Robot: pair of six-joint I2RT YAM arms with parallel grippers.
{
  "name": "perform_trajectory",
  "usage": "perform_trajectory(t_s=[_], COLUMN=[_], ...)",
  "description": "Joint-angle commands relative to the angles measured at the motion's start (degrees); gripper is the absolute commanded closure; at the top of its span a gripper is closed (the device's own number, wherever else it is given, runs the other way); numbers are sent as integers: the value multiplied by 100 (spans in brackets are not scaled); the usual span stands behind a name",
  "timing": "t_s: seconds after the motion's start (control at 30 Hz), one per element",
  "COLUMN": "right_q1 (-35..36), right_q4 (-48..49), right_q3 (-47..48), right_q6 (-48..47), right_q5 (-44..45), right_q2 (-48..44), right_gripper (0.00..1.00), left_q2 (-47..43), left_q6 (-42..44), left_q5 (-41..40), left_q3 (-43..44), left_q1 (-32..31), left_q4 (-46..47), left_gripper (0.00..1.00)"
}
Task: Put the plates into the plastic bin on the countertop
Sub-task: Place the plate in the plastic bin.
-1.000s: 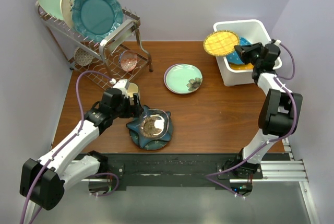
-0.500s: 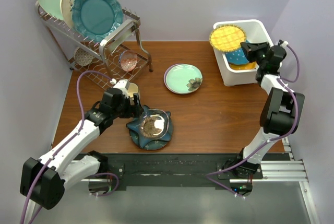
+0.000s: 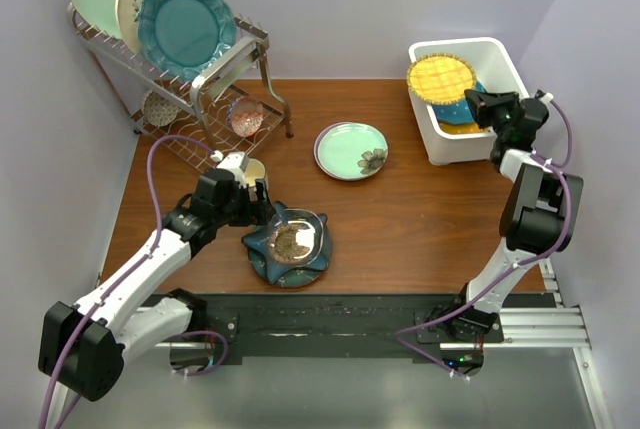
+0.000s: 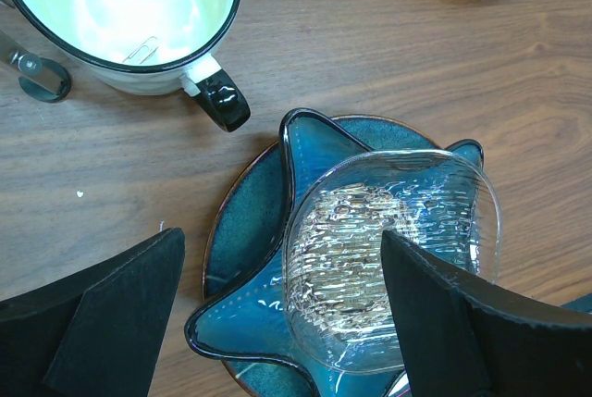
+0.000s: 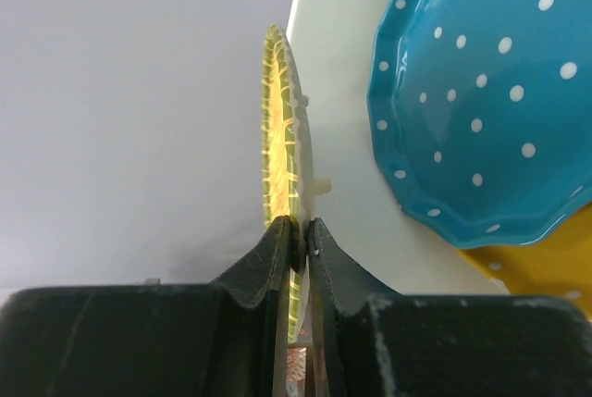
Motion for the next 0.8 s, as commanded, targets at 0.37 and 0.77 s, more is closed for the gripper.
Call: perform_trajectory(t_s=[0.37,0.77], right_q1=[-182,-191], right_q4=[589,343], right_q3=[426,638], right_q6=[355,381], right_q5=[146,304], right_q2=[264,396], right_gripper=[100,100], left_q2=[-35,-9], left_q6=[-49,-57], left_q5=[-7,-7], left_q3=[-17,-34], left_q1=[32,32], left_q4=[216,251], left_gripper=[8,8])
